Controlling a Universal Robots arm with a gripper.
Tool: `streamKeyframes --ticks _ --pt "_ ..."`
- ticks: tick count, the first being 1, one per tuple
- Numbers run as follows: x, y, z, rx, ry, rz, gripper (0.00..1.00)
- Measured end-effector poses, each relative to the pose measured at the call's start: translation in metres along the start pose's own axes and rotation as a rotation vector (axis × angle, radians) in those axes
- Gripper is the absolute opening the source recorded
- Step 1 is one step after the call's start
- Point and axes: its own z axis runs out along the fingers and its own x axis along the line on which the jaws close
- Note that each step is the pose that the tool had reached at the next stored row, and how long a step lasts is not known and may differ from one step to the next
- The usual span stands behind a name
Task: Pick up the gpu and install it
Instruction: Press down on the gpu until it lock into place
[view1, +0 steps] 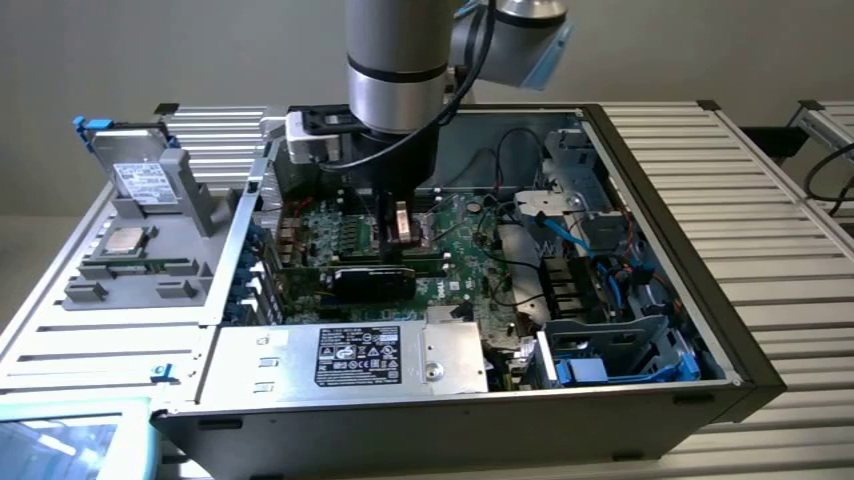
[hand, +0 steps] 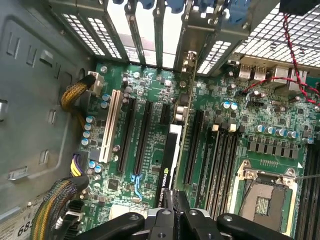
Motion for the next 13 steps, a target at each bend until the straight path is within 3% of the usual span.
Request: streamKeyframes --ticks 4,13 --pt "-0.0001 0.0004 -0.0076 -0.0059 0.002 0.0 0.12" --pt "-0.0001 0.0004 -0.0078 -0.0066 0.0025 0.0 0.12"
